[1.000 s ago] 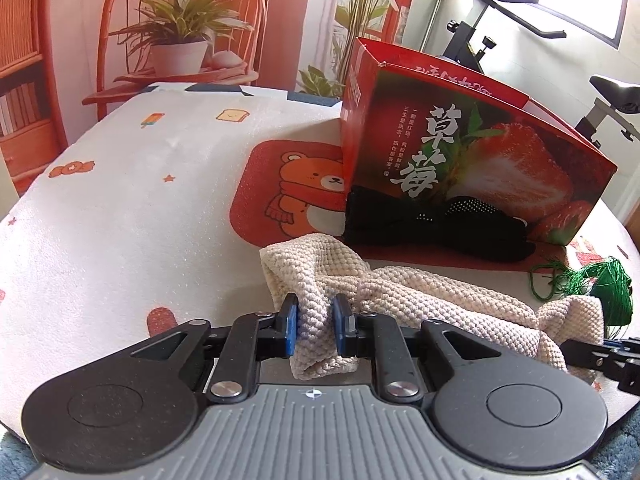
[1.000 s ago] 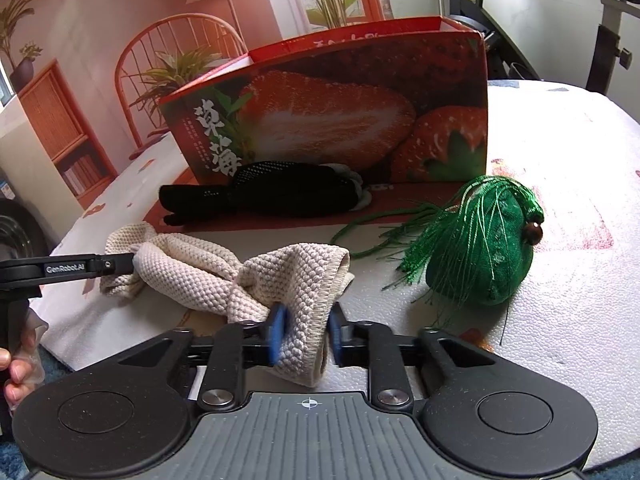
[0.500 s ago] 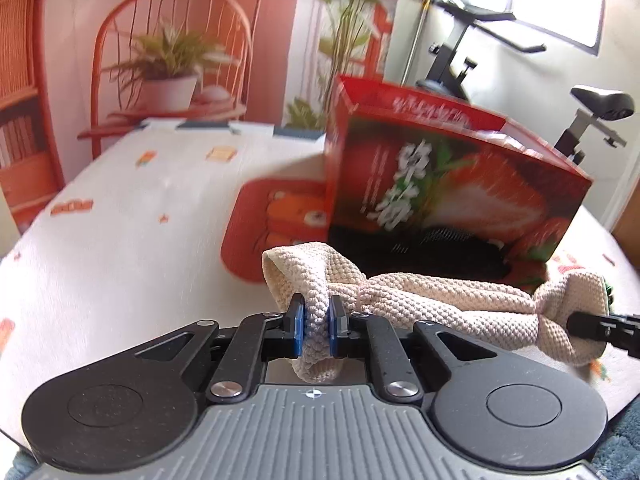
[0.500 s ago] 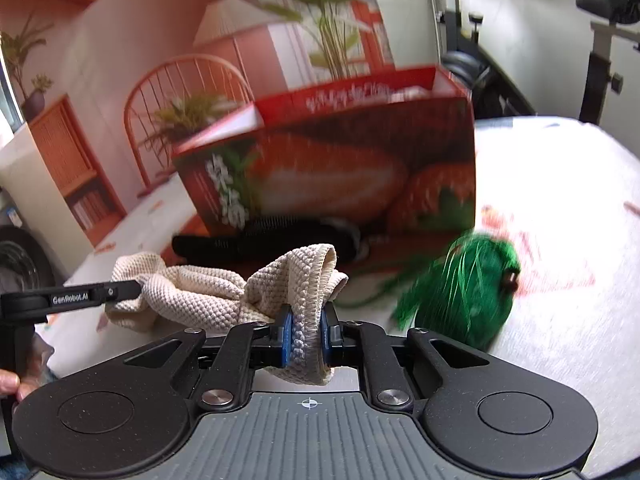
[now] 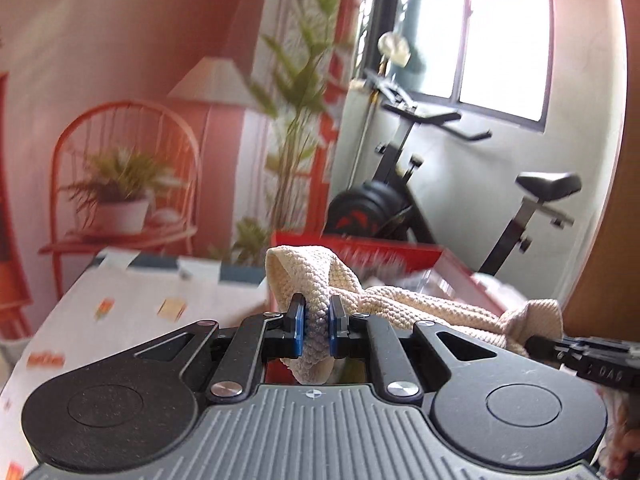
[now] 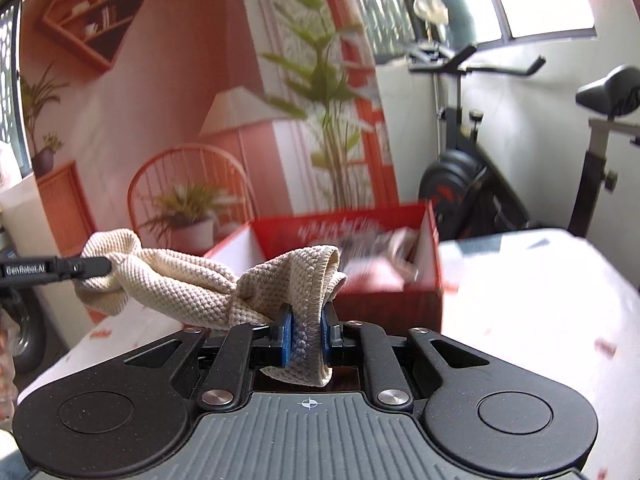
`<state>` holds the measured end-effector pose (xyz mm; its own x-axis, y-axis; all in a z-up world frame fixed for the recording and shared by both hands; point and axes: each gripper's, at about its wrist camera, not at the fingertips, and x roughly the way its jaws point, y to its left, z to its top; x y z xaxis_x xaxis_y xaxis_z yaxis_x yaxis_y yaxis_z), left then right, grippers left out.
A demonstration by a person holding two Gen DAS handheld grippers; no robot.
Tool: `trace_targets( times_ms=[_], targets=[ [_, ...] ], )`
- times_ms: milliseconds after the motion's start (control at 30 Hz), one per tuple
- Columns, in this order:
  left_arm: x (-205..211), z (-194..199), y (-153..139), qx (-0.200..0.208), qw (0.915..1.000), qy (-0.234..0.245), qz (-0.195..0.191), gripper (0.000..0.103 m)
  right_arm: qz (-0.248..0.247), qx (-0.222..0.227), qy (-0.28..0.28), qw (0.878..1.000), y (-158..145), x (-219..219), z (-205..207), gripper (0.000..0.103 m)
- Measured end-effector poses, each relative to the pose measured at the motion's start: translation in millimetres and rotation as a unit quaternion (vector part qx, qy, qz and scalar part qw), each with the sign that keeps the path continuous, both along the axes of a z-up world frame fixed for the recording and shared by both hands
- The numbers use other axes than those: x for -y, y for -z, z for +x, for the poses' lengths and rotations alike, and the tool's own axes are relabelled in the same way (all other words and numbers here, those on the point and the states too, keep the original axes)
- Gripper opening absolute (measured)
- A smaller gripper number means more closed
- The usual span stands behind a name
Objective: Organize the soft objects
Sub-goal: 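Lift the cream cloth with both tools and lower it into the box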
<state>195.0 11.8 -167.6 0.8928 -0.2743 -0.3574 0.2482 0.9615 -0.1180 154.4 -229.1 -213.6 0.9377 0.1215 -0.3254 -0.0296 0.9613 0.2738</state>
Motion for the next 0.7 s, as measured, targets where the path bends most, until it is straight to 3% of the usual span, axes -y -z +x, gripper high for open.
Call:
trace_targets(
  times_ms=[167, 300, 467, 700],
  targets=[
    [24, 32, -19, 0.008, 1.0, 0.004, -0.005, 0.013, -0.018, 0.022, 0.013, 1.0, -26, 22, 26, 0.013],
    [35, 62, -21, -0.008, 1.0, 0.004, 0.0, 0.013, -0.033, 0.03, 0.02, 0.999, -38, 38, 52, 0.013],
    [44, 96, -7, -0.035, 0.999, 0.004, 0.027, 0.013, -0.043, 0.03, 0.025, 0.998, -38, 52, 87, 0.013],
    [49, 135, 27, -0.087, 0.9948, 0.002, 0.054, 0.013, -0.033, -0.01, 0.022, 0.999, -14, 65, 134, 0.012]
  ],
)
